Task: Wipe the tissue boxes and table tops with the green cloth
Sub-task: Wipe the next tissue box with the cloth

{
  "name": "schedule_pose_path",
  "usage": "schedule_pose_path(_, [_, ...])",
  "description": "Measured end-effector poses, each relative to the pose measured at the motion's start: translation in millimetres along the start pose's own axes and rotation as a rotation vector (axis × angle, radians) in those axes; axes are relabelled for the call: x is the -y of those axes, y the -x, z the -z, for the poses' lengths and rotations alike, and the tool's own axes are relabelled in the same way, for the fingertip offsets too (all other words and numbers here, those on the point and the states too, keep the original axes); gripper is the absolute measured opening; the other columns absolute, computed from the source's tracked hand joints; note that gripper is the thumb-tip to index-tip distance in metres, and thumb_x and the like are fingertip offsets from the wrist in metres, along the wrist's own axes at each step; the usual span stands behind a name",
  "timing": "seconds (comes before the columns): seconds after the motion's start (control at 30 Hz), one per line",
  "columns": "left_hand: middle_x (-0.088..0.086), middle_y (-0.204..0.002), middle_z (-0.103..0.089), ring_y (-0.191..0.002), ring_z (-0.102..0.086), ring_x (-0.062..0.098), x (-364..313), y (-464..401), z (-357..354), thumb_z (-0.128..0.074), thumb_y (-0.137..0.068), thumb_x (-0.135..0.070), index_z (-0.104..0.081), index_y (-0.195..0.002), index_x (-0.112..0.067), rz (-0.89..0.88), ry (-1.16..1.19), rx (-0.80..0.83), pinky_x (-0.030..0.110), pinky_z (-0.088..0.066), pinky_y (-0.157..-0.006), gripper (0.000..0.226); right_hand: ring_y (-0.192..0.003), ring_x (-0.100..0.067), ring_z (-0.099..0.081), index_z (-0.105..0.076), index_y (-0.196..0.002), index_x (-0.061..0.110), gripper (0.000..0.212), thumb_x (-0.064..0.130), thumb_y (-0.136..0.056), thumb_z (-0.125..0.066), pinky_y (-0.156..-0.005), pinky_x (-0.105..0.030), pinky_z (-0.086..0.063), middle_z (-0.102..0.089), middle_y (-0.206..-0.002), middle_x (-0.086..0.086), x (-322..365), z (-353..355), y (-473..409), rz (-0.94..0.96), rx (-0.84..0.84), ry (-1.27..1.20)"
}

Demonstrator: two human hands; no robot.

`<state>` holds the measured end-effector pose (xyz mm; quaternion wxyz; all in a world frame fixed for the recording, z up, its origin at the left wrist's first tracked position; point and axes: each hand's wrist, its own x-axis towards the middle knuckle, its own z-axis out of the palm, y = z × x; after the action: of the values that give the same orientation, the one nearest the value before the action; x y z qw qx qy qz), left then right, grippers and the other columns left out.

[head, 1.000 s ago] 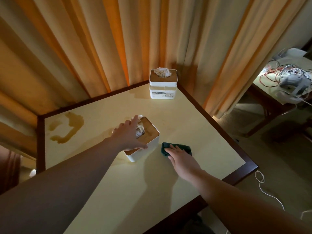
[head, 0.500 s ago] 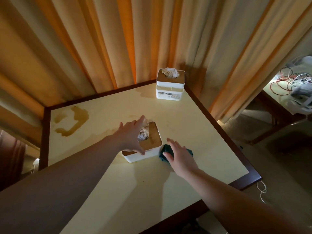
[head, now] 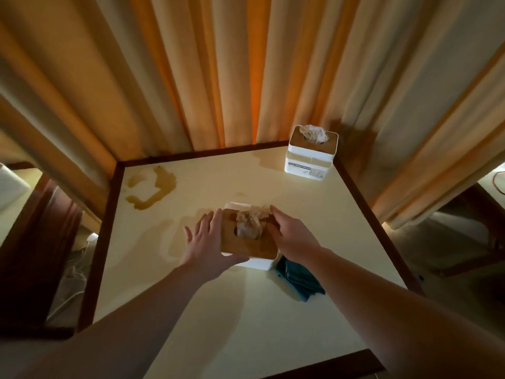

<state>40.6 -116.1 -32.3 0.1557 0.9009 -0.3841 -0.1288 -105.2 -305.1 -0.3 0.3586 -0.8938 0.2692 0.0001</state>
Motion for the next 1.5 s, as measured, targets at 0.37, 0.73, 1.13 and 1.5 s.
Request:
schedule_pose_path(0.37, [0.003,-0.168,-0.024,-0.155,-0.018,0.026,37.3,-19.2,31.7,-0.075,-0.079,-0.066,-0.02,-0.163,-0.021,0.075,0.107,-0.073,0.054,-0.014,-0.126,0.11,-0.129,-0.017,-0.057,-0.041,-0.154,0.025,0.055,0.051,-0.106,-0.044,-0.105,-0.035,-0.049,-0.059,-0.144,0.008,-0.3,-20.3,41.5,0.012,-0.139,0.144])
schedule_pose_path(0.73, [0.003,-0.159,-0.035,-0.143,-0.036,0.027,-23.5,14.8,-7.6,-0.063,-0.064,-0.091,-0.021,-0.159,-0.017,0.081,0.046,-0.11,0.045,-0.031,-0.122,0.127,-0.157,-0.007,-0.01,-0.022,-0.165,0.03,0.053,0.035,-0.113,-0.034,-0.128,-0.039,-0.017,-0.008,-0.173,0.015,38.9,2.0,-56.3,0.126,0.152,0.187])
schedule_pose_path(1.13, [-0.005,-0.168,-0.025,-0.155,-0.018,0.021,62.2,-12.0,38.5,-0.078,-0.086,-0.051,-0.029,-0.161,-0.033,0.025,0.153,0.008,0.046,-0.021,-0.123,0.09,-0.128,-0.024,-0.05,-0.048,-0.146,0.029,0.044,0.038,-0.106,-0.033,-0.105,-0.046,-0.047,-0.054,-0.149,0.002,21.5,-0.7,-32.3,0.207,0.134,0.298])
schedule_pose_path(1.5, [-0.001,-0.173,-0.002,-0.159,-0.001,0.018,38.2,12.9,14.9,-0.071,-0.086,-0.062,-0.005,-0.166,-0.021,0.098,0.196,-0.021,0.045,-0.007,-0.129,0.111,-0.158,-0.016,-0.017,-0.03,-0.161,0.018,0.057,0.029,-0.106,-0.041,-0.121,-0.043,-0.034,-0.02,-0.172,0.003,23.8,-16.1,-36.6,0.211,0.17,0.265])
